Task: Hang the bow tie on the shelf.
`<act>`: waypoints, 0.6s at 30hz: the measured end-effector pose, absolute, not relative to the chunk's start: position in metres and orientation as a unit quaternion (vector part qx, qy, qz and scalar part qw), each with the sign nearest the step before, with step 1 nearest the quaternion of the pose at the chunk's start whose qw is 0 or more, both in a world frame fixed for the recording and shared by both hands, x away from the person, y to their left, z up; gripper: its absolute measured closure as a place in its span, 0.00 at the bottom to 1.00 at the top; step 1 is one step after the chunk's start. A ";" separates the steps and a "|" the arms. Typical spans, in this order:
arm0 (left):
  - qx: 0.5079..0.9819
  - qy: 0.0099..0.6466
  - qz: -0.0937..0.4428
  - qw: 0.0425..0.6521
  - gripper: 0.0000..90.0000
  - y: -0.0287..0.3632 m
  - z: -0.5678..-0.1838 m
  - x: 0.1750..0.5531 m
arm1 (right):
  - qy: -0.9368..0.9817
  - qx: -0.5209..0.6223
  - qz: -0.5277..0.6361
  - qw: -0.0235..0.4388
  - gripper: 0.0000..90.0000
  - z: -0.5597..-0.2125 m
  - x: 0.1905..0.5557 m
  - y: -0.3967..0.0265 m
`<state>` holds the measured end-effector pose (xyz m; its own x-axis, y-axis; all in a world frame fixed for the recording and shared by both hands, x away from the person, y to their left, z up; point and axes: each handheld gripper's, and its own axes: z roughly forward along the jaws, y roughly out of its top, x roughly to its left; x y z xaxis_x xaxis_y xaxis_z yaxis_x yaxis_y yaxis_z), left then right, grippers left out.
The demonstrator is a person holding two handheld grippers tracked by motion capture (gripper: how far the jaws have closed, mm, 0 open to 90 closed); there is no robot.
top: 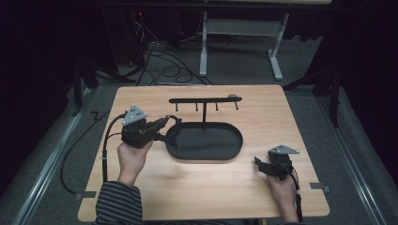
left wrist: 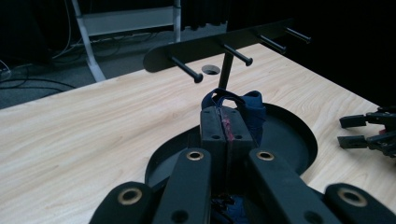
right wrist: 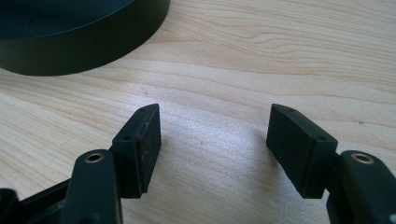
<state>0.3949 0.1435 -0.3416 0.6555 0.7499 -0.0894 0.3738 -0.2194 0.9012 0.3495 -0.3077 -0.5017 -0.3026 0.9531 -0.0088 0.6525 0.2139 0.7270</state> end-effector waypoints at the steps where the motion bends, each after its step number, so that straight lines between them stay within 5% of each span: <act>1: 0.758 0.369 0.188 0.503 1.00 0.142 -0.340 0.396 | 0.742 0.541 0.317 0.237 0.41 -0.502 0.350 -0.308; 18: 0.763 0.368 0.193 0.495 1.00 0.125 -0.335 0.418 | 0.742 0.540 0.319 0.236 0.41 -0.502 0.350 -0.308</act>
<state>0.4178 0.1255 -0.3354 0.6543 0.7530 -0.0699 0.3700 -0.2381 0.8980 0.3497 -0.3082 -0.5017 -0.3045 0.9525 -0.0069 0.6512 0.2135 0.7283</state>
